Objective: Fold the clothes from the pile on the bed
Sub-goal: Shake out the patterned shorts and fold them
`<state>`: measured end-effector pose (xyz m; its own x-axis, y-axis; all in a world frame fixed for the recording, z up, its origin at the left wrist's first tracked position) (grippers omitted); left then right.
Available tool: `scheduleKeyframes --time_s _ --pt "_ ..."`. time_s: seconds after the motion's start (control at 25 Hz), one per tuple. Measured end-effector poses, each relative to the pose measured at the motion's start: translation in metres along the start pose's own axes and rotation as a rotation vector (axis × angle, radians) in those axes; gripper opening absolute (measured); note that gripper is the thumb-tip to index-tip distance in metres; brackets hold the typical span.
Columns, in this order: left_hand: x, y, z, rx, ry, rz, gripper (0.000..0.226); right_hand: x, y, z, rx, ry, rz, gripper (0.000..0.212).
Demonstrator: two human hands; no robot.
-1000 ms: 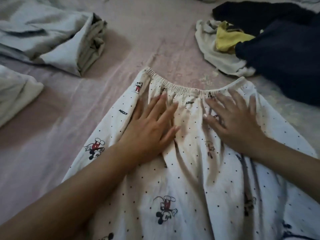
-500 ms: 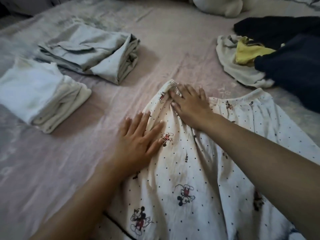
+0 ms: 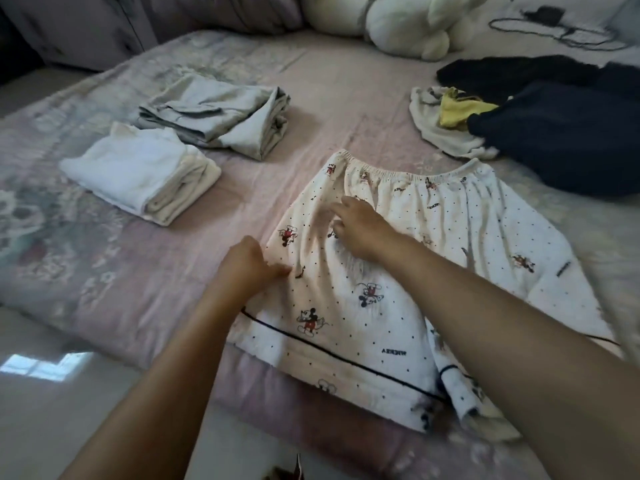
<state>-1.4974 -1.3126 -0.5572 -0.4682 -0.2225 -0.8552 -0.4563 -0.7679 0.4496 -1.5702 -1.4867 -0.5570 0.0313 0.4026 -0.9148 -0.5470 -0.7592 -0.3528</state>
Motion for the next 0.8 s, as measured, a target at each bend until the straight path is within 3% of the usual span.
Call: scheduleKeyframes --time_s 0.08,0.2,0.28,0.36,0.4,0.48,0.6,0.68,0.8 --pt "-0.011 -0.014 0.009 -0.044 -0.060 -0.019 0.042 0.003 0.001 0.049 0.037 0.013 -0.030 0.049" --pt "-0.026 -0.041 0.015 -0.036 0.149 0.000 0.032 0.003 0.052 0.126 0.129 0.040 0.019 0.052" --pt "-0.020 -0.040 0.031 -0.029 0.274 -0.138 0.025 -0.004 0.114 0.173 0.292 0.084 0.166 0.053" --pt "0.001 -0.021 0.055 0.121 0.398 -0.456 0.036 -0.015 0.172 0.215 0.506 0.085 0.254 0.055" --pt "0.014 -0.002 0.070 0.297 0.437 -0.530 0.042 -0.021 0.192 0.234 0.576 0.082 0.229 0.056" --pt "0.042 0.046 0.104 0.637 0.313 -0.359 0.050 -0.026 0.213 0.262 0.574 0.101 0.009 0.061" --pt "0.071 0.125 0.154 0.805 0.067 -0.157 0.067 -0.030 0.218 0.282 0.466 0.125 -0.354 0.067" --pt "0.088 0.158 0.174 0.888 0.044 -0.237 0.065 -0.034 0.227 0.279 0.450 0.124 -0.353 0.065" --pt "0.106 0.165 0.174 0.874 -0.031 -0.394 0.050 -0.035 0.243 0.269 0.455 0.114 -0.101 0.050"
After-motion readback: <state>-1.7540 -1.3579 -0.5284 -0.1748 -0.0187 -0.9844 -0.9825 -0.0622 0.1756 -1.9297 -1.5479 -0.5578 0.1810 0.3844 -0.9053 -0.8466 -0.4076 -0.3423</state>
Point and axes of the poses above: each hand's wrist, its own z-axis away from the middle knuckle, its own x-axis out of the palm, y = z × x, the point moved 3 cm from there along -z, towards the middle knuckle, and after that the axes turned 9 degrees about x, right-handed, at the moved point
